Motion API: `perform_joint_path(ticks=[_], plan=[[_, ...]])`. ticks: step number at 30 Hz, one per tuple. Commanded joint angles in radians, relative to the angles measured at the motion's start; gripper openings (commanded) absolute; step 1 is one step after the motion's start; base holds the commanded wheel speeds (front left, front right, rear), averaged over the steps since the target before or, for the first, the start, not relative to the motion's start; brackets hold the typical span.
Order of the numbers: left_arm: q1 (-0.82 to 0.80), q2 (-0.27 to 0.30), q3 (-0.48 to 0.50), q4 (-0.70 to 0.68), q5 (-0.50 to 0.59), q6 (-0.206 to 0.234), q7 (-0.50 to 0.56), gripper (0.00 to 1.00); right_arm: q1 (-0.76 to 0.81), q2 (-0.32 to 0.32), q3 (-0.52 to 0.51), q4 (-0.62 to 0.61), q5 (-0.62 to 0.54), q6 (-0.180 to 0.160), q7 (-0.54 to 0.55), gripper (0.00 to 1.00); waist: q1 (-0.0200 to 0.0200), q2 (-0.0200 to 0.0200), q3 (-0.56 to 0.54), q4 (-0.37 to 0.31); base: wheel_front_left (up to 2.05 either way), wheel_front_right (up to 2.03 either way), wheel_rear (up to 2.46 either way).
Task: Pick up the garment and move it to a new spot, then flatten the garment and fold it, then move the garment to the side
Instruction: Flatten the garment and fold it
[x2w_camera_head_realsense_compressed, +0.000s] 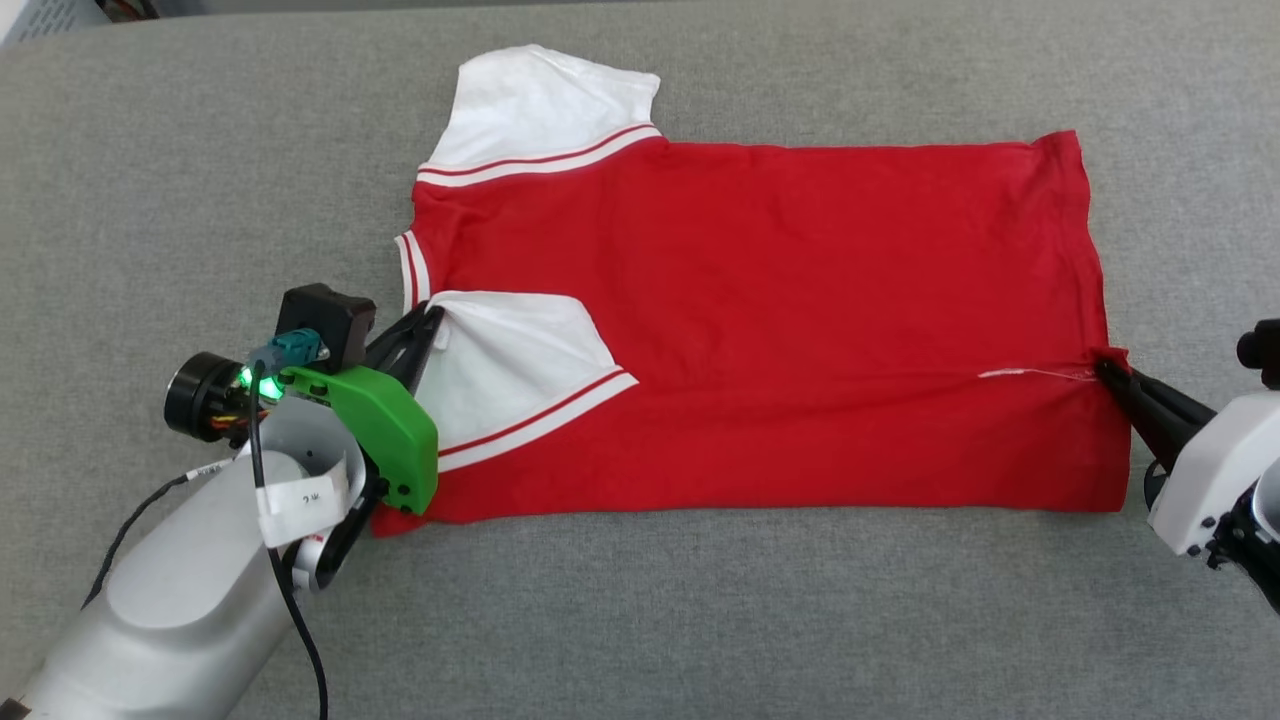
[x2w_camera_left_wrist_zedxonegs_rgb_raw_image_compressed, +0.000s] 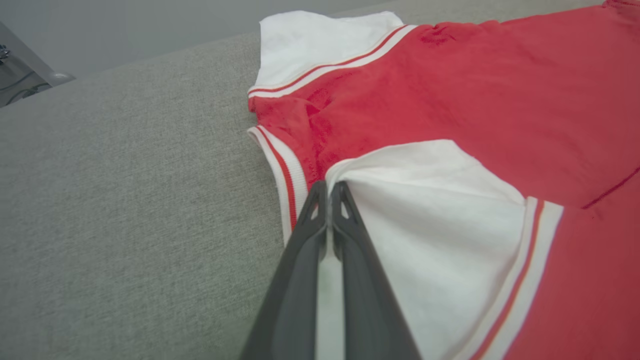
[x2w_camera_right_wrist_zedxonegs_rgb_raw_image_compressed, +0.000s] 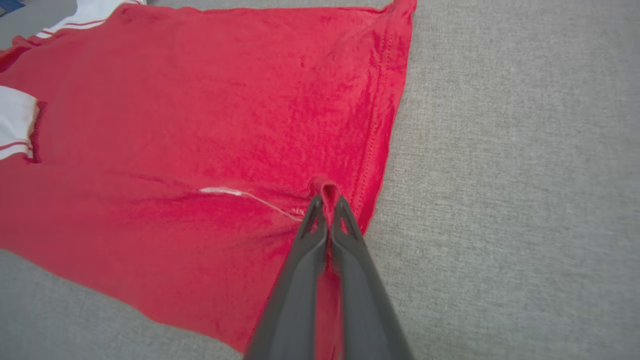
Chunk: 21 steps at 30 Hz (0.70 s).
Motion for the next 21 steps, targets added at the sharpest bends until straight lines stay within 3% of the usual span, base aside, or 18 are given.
perform_joint_path(ticks=[1,15,16,17,18,21], plan=[[-0.029,-0.005,0.003,0.033,0.019,-0.012,-0.013,0.0,-0.038,0.005,0.005,0.02,-0.008,-0.001,-0.008,0.0,0.0,0.0,0.043,-0.009,0.0,0.0,0.0],[-0.047,-0.105,-0.038,0.314,0.011,-0.1,-0.08,0.0,-0.112,0.014,0.116,0.183,0.014,-0.001,-0.044,0.0,0.0,0.0,0.054,0.01,0.0,0.0,0.0],[-0.046,-0.109,-0.037,0.322,0.009,-0.101,-0.087,0.44,-0.108,0.011,0.122,0.182,0.019,-0.001,-0.046,0.32,0.0,0.0,0.044,0.012,0.0,0.0,0.0],[-0.048,-0.109,-0.034,0.328,0.01,-0.1,-0.099,1.0,-0.105,0.006,0.122,0.178,0.021,-0.001,-0.057,0.89,0.0,0.0,0.033,0.014,0.0,0.0,0.0],[-0.05,-0.107,-0.033,0.33,0.011,-0.101,-0.107,1.0,-0.101,0.003,0.119,0.176,0.02,-0.001,-0.069,1.0,0.0,0.0,0.022,0.016,0.0,0.0,0.0],[-0.063,-0.086,-0.024,0.315,0.015,-0.1,-0.124,1.0,-0.081,-0.004,0.106,0.158,0.029,-0.001,-0.099,1.0,0.0,0.0,-0.018,0.025,0.0,0.0,0.0]])
